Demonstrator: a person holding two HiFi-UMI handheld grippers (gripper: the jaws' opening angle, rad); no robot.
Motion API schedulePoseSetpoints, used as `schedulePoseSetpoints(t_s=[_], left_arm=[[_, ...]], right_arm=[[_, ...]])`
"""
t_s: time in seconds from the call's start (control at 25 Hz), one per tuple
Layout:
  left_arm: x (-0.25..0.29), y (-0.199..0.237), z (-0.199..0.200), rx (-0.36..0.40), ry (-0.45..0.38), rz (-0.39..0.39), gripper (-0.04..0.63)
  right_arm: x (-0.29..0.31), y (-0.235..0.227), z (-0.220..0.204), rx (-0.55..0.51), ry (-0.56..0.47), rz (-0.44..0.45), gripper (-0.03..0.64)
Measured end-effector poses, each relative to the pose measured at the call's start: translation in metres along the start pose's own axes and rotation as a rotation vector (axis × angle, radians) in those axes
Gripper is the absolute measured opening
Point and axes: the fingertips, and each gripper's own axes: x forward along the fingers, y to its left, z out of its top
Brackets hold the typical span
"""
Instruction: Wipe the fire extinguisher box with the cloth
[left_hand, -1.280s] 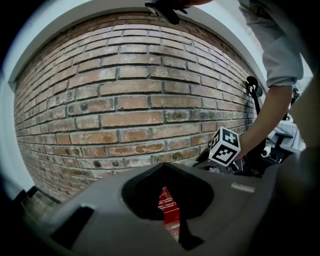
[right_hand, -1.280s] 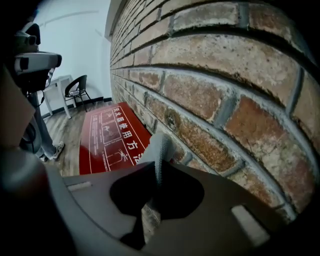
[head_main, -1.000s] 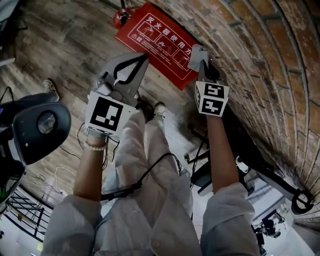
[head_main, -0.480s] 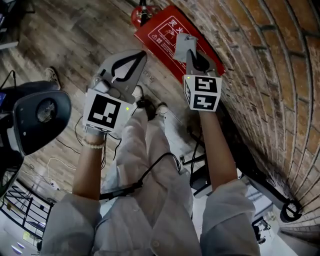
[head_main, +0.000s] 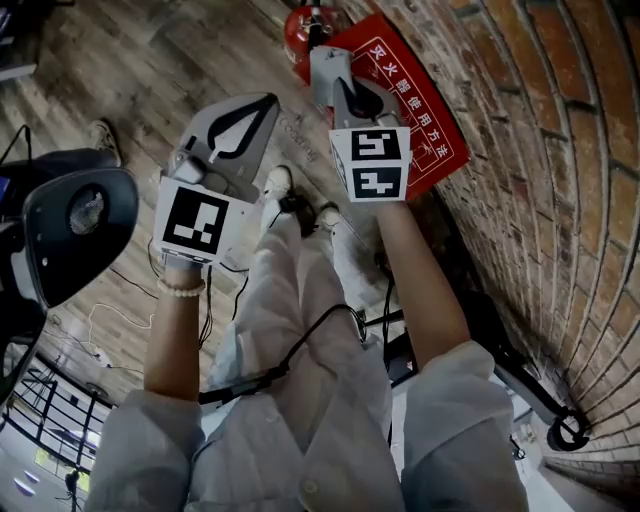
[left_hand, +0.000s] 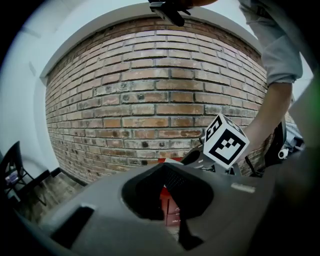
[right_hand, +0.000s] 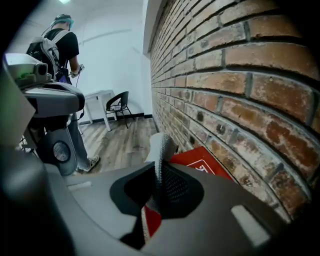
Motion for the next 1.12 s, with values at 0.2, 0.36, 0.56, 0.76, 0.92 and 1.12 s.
schedulePoseSetpoints(t_s=[0.2, 0.36, 0.56, 0.76, 0.92, 1.12], left_arm=[[-0.003, 0.017, -0.011, -0.012, 0.014, 0.018, -0.003], [-0.002, 0.022, -0.015, -0.018, 0.019, 0.02, -0.003], [-0.001, 0.025, -0.018, -0.025, 0.02, 0.019, -0.003], [0.003, 0.026, -0.018, -0.022, 0.017, 0.01, -0.003], [0.005, 0.025, -0.018, -0.025, 0.022, 0.007, -0.003], [0.007, 0.023, -0.017, -0.02, 0.026, 0.005, -0.003]], right_arm=[[0.027, 0.019, 0.004, -0.001, 0.011, 0.028, 0.025], [0.044, 0.02, -0.008, -0.006, 0.053, 0.019, 0.025], [0.056, 0.015, -0.026, 0.0, 0.11, -0.01, 0.025], [0.061, 0.014, -0.03, -0.011, 0.121, -0.023, 0.026], [0.06, 0.013, -0.03, -0.016, 0.12, -0.024, 0.026], [0.059, 0.012, -0.03, -0.028, 0.12, -0.026, 0.026]])
